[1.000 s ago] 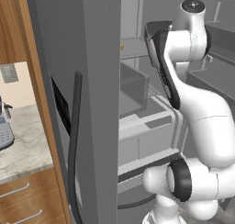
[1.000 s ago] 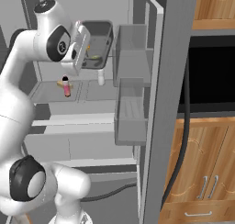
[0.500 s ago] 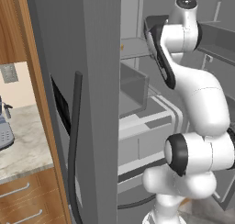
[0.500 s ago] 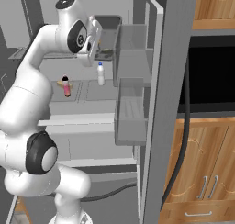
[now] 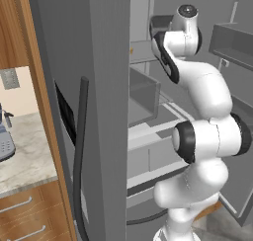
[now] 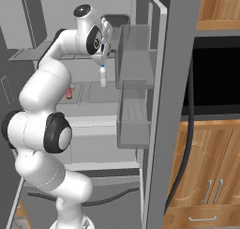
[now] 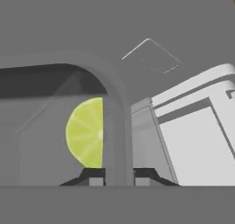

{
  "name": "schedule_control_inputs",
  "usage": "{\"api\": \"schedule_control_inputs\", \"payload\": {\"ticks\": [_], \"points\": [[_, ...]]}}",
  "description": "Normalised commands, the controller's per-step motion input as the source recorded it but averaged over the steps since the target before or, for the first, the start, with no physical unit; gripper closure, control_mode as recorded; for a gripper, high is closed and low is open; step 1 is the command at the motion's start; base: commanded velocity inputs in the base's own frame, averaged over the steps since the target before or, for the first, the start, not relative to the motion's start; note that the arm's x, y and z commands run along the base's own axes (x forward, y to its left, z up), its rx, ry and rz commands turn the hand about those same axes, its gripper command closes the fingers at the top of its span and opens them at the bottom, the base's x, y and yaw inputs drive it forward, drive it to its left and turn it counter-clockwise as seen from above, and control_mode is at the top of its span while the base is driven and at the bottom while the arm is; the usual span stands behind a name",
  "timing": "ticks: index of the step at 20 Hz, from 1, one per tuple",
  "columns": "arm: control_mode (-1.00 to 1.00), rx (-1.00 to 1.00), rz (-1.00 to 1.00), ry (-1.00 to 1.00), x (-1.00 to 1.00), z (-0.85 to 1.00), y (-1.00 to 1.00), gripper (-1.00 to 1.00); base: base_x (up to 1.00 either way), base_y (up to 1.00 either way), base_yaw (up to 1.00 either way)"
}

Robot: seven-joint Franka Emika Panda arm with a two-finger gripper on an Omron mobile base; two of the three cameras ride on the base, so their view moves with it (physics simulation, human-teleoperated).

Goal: Place the tupperware on the top shelf of the fridge. Make space for the tupperware among the existing items by rearranging them on the shelves if needed. Close the fridge door when finished.

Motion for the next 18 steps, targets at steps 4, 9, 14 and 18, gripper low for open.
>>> {"api": "schedule_control_inputs", "payload": {"ticks": [4, 9, 14, 18], "points": [[-1.0, 0.0, 0.04, 0.02, 1.0, 0.0, 0.0, 1.0, 0.0, 0.0, 0.0], [-1.0, 0.0, 0.07, 0.08, 1.0, 0.0, 0.0, 1.0, 0.0, 0.0, 0.0], [-1.0, 0.0, 0.03, 0.07, 1.0, 0.0, 0.0, -1.0, 0.0, 0.0, 0.0], [-1.0, -0.02, 0.01, -0.03, 0.64, -0.19, 0.0, -1.0, 0.0, 0.0, 0.0]]}}
